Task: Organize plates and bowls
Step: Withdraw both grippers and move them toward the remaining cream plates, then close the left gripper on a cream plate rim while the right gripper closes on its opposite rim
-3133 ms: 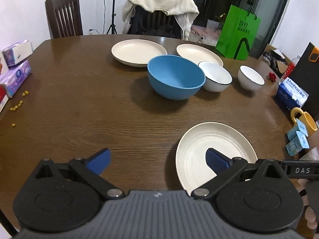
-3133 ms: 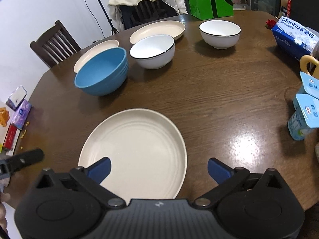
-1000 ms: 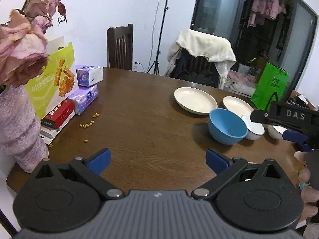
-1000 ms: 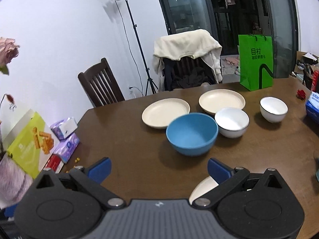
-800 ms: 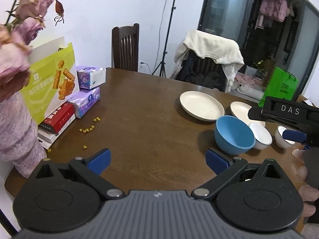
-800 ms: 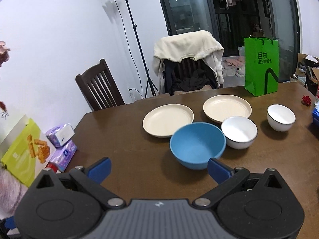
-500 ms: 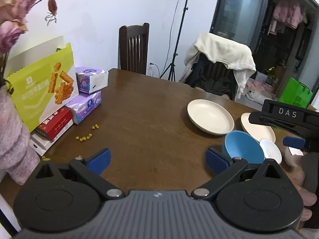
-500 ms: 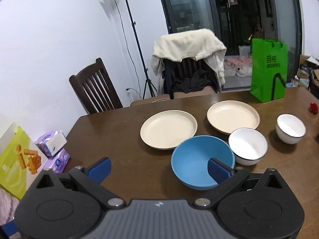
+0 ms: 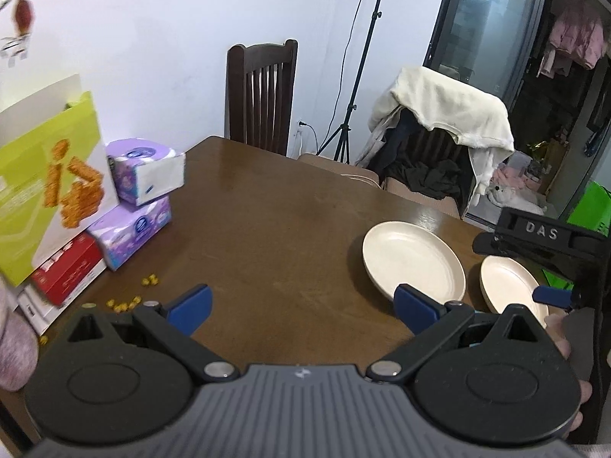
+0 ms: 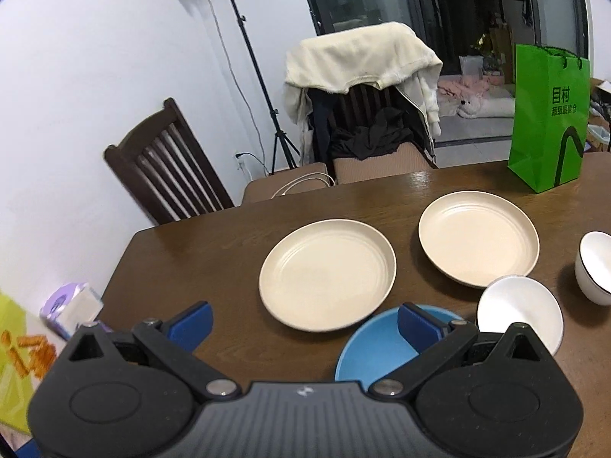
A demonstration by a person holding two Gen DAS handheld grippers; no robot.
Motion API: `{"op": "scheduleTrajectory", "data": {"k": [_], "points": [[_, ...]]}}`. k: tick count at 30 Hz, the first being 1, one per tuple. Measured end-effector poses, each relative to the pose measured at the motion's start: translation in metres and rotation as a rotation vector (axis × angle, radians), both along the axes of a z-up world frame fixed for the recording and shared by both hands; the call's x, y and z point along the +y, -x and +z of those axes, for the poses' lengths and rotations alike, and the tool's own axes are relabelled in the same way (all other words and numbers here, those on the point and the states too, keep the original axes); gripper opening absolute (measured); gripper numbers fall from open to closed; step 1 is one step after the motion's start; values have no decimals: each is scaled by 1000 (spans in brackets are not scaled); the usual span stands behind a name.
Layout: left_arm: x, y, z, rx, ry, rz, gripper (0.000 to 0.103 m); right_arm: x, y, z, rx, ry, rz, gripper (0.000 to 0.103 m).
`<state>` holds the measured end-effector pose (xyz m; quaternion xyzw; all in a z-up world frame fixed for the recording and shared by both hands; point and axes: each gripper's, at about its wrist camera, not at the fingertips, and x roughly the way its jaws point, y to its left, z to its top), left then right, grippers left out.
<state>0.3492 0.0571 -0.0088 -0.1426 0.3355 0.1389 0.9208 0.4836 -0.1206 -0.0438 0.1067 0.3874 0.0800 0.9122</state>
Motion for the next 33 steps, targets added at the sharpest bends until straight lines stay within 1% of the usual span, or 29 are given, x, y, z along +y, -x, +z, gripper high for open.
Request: {"op": "scheduleTrajectory", "data": {"k": [7,9,13,16,21,25,27,30,33], "points": [[1,-67,-4,31,4,29,103,-6,-53,-10,33,-11,10,103],[1,-87,-3,42,-11,41,103,-9,-69,-11,42,-26,16,103],[1,-116,-4,62,-33,56,103,-11,-103,-13,68,-35,35,103],[3,-139,-8,84,-30,49,103,-12,-124,-17,91,-38,49,103],[6,-180,-21,128,-37,10,103,-17,-151,-31,132,-17,65,103],[7,-217,-38,163,-24,-65,103,-14,-165,-43,163,51,100,103],[7,-233,-49,176,-11,-85,103,-16,-168,-49,170,71,101,103],[6,-251,-66,207,5,-114,103,-21,-175,-60,202,84,97,103],[4,-265,-77,227,2,-148,103,-26,-182,-69,217,103,89,103]]}}
